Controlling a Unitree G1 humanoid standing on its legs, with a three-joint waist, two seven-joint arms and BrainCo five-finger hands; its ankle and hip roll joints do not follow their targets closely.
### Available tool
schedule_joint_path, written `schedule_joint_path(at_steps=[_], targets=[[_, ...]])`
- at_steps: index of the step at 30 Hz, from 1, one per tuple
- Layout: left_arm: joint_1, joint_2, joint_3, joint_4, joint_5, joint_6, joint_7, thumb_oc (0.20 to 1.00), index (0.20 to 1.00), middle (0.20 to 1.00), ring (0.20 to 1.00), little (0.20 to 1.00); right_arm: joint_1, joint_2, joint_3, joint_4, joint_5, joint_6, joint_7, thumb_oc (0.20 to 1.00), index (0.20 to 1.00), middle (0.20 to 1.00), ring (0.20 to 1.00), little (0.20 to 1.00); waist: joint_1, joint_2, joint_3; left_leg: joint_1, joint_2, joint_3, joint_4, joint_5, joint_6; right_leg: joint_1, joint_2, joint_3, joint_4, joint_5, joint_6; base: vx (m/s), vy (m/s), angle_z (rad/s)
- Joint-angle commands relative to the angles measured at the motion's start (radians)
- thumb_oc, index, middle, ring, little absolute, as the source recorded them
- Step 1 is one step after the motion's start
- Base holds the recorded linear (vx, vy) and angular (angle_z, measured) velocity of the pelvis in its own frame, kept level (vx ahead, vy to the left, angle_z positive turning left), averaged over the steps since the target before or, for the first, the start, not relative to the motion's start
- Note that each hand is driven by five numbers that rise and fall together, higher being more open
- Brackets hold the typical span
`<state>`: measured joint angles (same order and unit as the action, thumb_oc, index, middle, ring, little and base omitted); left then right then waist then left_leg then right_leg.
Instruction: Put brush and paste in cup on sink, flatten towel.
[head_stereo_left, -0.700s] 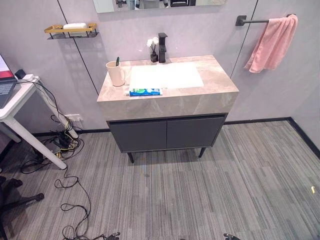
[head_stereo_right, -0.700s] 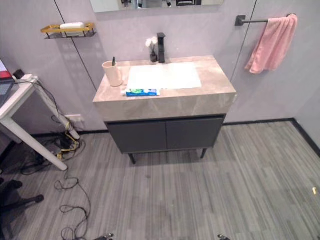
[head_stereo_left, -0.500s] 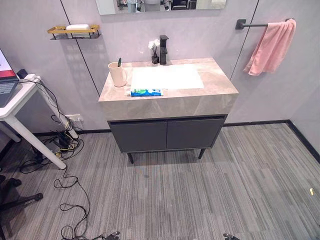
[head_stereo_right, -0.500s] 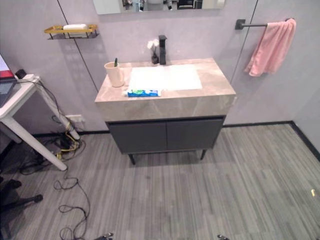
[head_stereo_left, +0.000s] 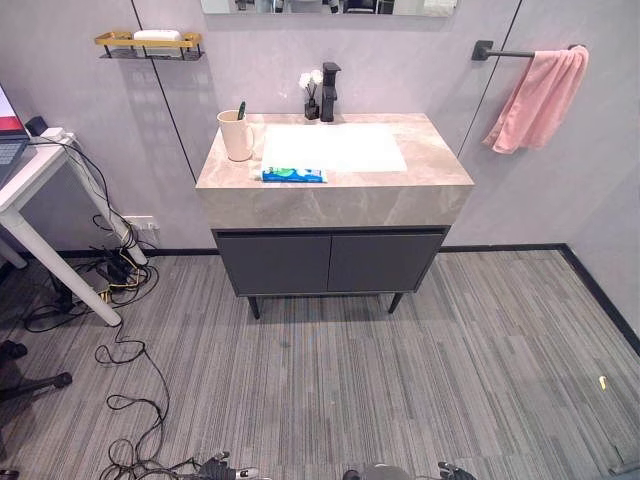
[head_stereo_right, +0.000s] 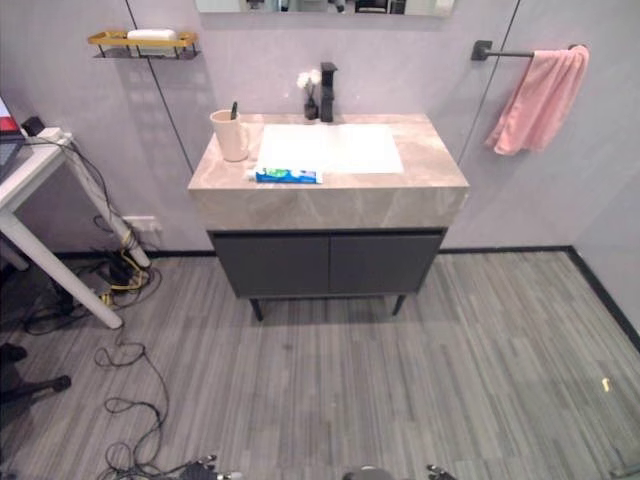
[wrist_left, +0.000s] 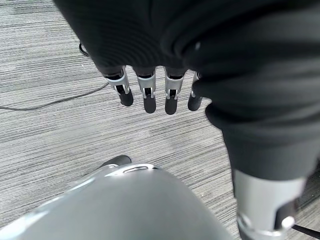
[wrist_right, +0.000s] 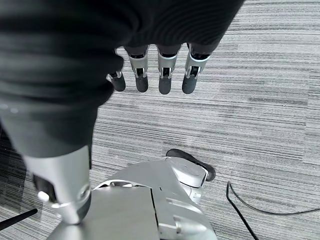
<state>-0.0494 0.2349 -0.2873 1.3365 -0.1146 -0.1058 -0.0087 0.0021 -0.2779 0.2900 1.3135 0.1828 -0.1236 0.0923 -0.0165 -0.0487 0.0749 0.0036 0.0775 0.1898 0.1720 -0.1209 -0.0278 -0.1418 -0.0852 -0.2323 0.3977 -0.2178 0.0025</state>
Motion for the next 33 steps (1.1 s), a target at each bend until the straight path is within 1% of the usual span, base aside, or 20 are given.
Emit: schedule_joint_path(at_steps=[1, 3, 4, 6, 10, 15, 19, 20, 21, 22, 23, 24, 25, 26, 27, 29, 30, 31, 32, 33], targets=[[0.036, 0.021, 0.065, -0.281, -0.221, -0.094, 0.021, 1.0, 1.0, 1.0, 1.0, 1.0, 0.009, -0.026, -0.07, -0.262, 0.226, -0.073, 0.001, 1.0, 1.0, 1.0, 1.0, 1.0, -0.012, -0.002, 0.031, 0.009, 0.012, -0.021, 0.065, 0.024, -0.011, 0.081, -0.049, 0.016, -0.064, 0.189, 0.13, -0.06, -0.013, -0.01], [0.123, 0.043, 0.097, -0.517, -0.338, -0.141, 0.011, 1.0, 1.0, 1.0, 1.0, 1.0, 0.09, -0.028, -0.128, -0.502, 0.331, -0.121, 0.01, 1.0, 1.0, 1.0, 1.0, 1.0, -0.016, 0.001, 0.046, -0.007, 0.015, -0.023, 0.084, 0.019, -0.012, 0.066, -0.052, 0.014, -0.044, 0.182, 0.132, -0.06, -0.004, -0.04], [0.133, 0.046, 0.095, -0.516, -0.341, -0.141, -0.001, 1.0, 1.0, 1.0, 1.0, 1.0, 0.09, -0.034, -0.133, -0.48, 0.328, -0.126, 0.011, 1.0, 1.0, 1.0, 1.0, 1.0, -0.018, 0.002, 0.046, -0.014, 0.015, -0.024, 0.088, 0.021, -0.013, 0.061, -0.054, 0.013, -0.041, 0.182, 0.132, -0.04, 0.003, -0.05], [0.154, 0.066, 0.086, -0.615, -0.363, -0.14, -0.014, 1.0, 1.0, 1.0, 1.0, 1.0, 0.081, -0.053, -0.137, -0.514, 0.327, -0.126, 0.013, 1.0, 1.0, 1.0, 1.0, 1.0, -0.016, 0.003, 0.05, -0.015, 0.014, -0.025, 0.099, 0.012, -0.013, 0.06, -0.056, 0.011, -0.03, 0.178, 0.133, -0.01, 0.0, -0.02], [0.12, 0.069, 0.072, -0.616, -0.328, -0.13, -0.001, 1.0, 1.0, 1.0, 1.0, 1.0, 0.045, -0.077, -0.106, -0.51, 0.259, -0.103, 0.012, 1.0, 1.0, 1.0, 1.0, 1.0, -0.014, 0.002, 0.046, -0.004, 0.016, -0.026, 0.093, 0.015, -0.014, 0.066, -0.058, 0.013, -0.03, 0.188, 0.132, 0.01, -0.023, 0.01], [0.117, 0.063, 0.073, -0.597, -0.318, -0.127, -0.003, 1.0, 1.0, 1.0, 1.0, 1.0, 0.064, -0.08, -0.127, -0.525, 0.261, -0.107, 0.002, 1.0, 1.0, 1.0, 1.0, 1.0, -0.02, 0.007, 0.047, 0.004, 0.024, -0.024, 0.066, 0.038, -0.023, 0.062, -0.043, 0.013, -0.039, 0.183, 0.121, 0.01, -0.072, 0.0], [0.097, 0.055, 0.056, -0.567, -0.303, -0.121, 0.004, 1.0, 1.0, 1.0, 1.0, 1.0, 0.071, -0.08, -0.134, -0.484, 0.282, -0.103, -0.003, 1.0, 1.0, 1.0, 1.0, 1.0, -0.026, 0.006, 0.055, -0.044, 0.051, -0.032, 0.107, 0.104, -0.059, 0.073, -0.019, 0.004, -0.09, 0.171, 0.096, 0.0, -0.107, -0.02], [0.097, 0.055, 0.056, -0.567, -0.303, -0.121, 0.004, 1.0, 1.0, 1.0, 1.0, 1.0, 0.071, -0.08, -0.134, -0.484, 0.282, -0.103, -0.003, 1.0, 1.0, 1.0, 1.0, 1.0, -0.026, 0.006, 0.054, -0.044, 0.051, -0.032, 0.108, 0.103, -0.059, 0.073, -0.018, 0.004, -0.09, 0.171, 0.096, 0.0, -0.14, 0.02], [0.087, 0.054, 0.041, -0.577, -0.303, -0.121, 0.006, 1.0, 1.0, 1.0, 1.0, 1.0, 0.076, -0.088, -0.137, -0.471, 0.28, -0.101, -0.013, 1.0, 1.0, 1.0, 1.0, 1.0, -0.023, 0.0, 0.069, -0.107, 0.064, -0.055, 0.212, 0.181, -0.085, 0.1, -0.006, -0.001, -0.115, 0.16, 0.071, -0.02, -0.157, 0.07], [0.075, 0.055, 0.034, -0.579, -0.306, -0.123, 0.01, 1.0, 1.0, 1.0, 1.0, 1.0, 0.079, -0.094, -0.134, -0.472, 0.278, -0.102, -0.017, 1.0, 1.0, 1.0, 1.0, 1.0, -0.02, -0.007, 0.087, -0.156, 0.065, -0.075, 0.297, 0.233, -0.103, 0.117, -0.002, -0.005, -0.129, 0.159, 0.055, -0.02, -0.159, 0.26], [0.075, 0.055, 0.034, -0.579, -0.306, -0.123, 0.01, 1.0, 1.0, 1.0, 1.0, 1.0, 0.079, -0.093, -0.134, -0.472, 0.278, -0.102, -0.018, 1.0, 1.0, 1.0, 1.0, 1.0, -0.022, -0.005, 0.086, -0.161, 0.067, -0.08, 0.302, 0.231, -0.104, 0.117, -0.001, -0.008, -0.129, 0.159, 0.054, -0.03, -0.104, 0.5], [0.065, 0.055, 0.029, -0.581, -0.311, -0.125, 0.011, 1.0, 1.0, 1.0, 1.0, 1.0, 0.078, -0.099, -0.132, -0.467, 0.272, -0.103, -0.019, 1.0, 1.0, 1.0, 1.0, 1.0, -0.019, -0.009, 0.101, -0.191, 0.063, -0.091, 0.359, 0.259, -0.114, 0.123, 0.002, -0.012, -0.135, 0.159, 0.045, 0.01, -0.093, 0.43], [0.057, 0.054, 0.025, -0.586, -0.322, -0.124, 0.018, 1.0, 1.0, 1.0, 1.0, 1.0, 0.071, -0.113, -0.125, -0.451, 0.251, -0.095, -0.026, 1.0, 1.0, 1.0, 1.0, 1.0, -0.02, -0.015, 0.117, -0.239, 0.075, -0.075, 0.402, 0.279, -0.119, 0.128, -0.001, -0.02, -0.138, 0.15, 0.036, 0.01, -0.091, 0.12], [0.057, 0.054, 0.026, -0.586, -0.322, -0.124, 0.018, 1.0, 1.0, 1.0, 1.0, 1.0, 0.071, -0.113, -0.125, -0.45, 0.251, -0.096, -0.026, 1.0, 1.0, 1.0, 1.0, 1.0, -0.02, -0.014, 0.116, -0.242, 0.076, -0.076, 0.404, 0.278, -0.12, 0.126, 0.0, -0.021, -0.138, 0.149, 0.036, 0.1, -0.021, -0.09], [0.053, 0.051, 0.034, -0.583, -0.33, -0.124, 0.023, 1.0, 1.0, 1.0, 1.0, 1.0, 0.062, -0.12, -0.12, -0.436, 0.222, -0.09, -0.038, 1.0, 1.0, 1.0, 1.0, 1.0, -0.025, -0.005, 0.119, -0.261, 0.126, -0.026, 0.319, 0.287, -0.112, 0.133, 0.0, -0.03, -0.138, 0.133, 0.037, 0.17, 0.064, 0.06], [0.056, 0.052, 0.032, -0.583, -0.334, -0.126, 0.028, 1.0, 1.0, 1.0, 1.0, 1.0, 0.043, -0.124, -0.11, -0.41, 0.209, -0.09, -0.05, 1.0, 1.0, 1.0, 1.0, 1.0, -0.01, 0.005, 0.114, -0.272, 0.142, -0.023, 0.178, 0.283, -0.099, 0.147, 0.003, -0.021, -0.146, 0.123, 0.048, 0.21, 0.093, 0.19], [0.056, 0.052, 0.032, -0.583, -0.334, -0.126, 0.028, 1.0, 1.0, 1.0, 1.0, 1.0, 0.043, -0.124, -0.11, -0.41, 0.209, -0.09, -0.05, 1.0, 1.0, 1.0, 1.0, 1.0, -0.009, 0.003, 0.116, -0.267, 0.14, -0.021, 0.174, 0.284, -0.099, 0.149, 0.001, -0.02, -0.145, 0.122, 0.049, 0.31, 0.163, -0.2], [0.06, 0.059, 0.027, -0.598, -0.31, -0.131, 0.038, 1.0, 1.0, 1.0, 1.0, 1.0, 0.041, -0.115, -0.106, -0.401, 0.21, -0.096, -0.059, 1.0, 1.0, 1.0, 1.0, 1.0, 0.005, 0.014, 0.111, -0.275, 0.165, -0.027, 0.005, 0.329, -0.106, 0.178, 0.005, -0.005, -0.145, 0.103, 0.069, 0.35, 0.177, -0.27], [0.061, 0.064, 0.021, -0.613, -0.301, -0.132, 0.041, 1.0, 1.0, 1.0, 1.0, 1.0, 0.043, -0.113, -0.105, -0.402, 0.209, -0.098, -0.062, 1.0, 1.0, 1.0, 1.0, 1.0, 0.008, 0.019, 0.108, -0.285, 0.182, -0.022, -0.026, 0.36, -0.115, 0.197, 0.005, 0.001, -0.146, 0.097, 0.078, 0.56, 0.299, -0.33], [0.069, 0.075, 0.023, -0.632, -0.293, -0.127, 0.037, 1.0, 1.0, 1.0, 1.0, 1.0, 0.032, -0.11, -0.093, -0.392, 0.194, -0.089, -0.055, 1.0, 1.0, 1.0, 1.0, 1.0, 0.02, 0.017, 0.099, -0.26, 0.17, -0.05, -0.027, 0.329, -0.098, 0.208, -0.009, 0.024, -0.131, 0.091, 0.092, 0.45, 0.245, -0.27]])
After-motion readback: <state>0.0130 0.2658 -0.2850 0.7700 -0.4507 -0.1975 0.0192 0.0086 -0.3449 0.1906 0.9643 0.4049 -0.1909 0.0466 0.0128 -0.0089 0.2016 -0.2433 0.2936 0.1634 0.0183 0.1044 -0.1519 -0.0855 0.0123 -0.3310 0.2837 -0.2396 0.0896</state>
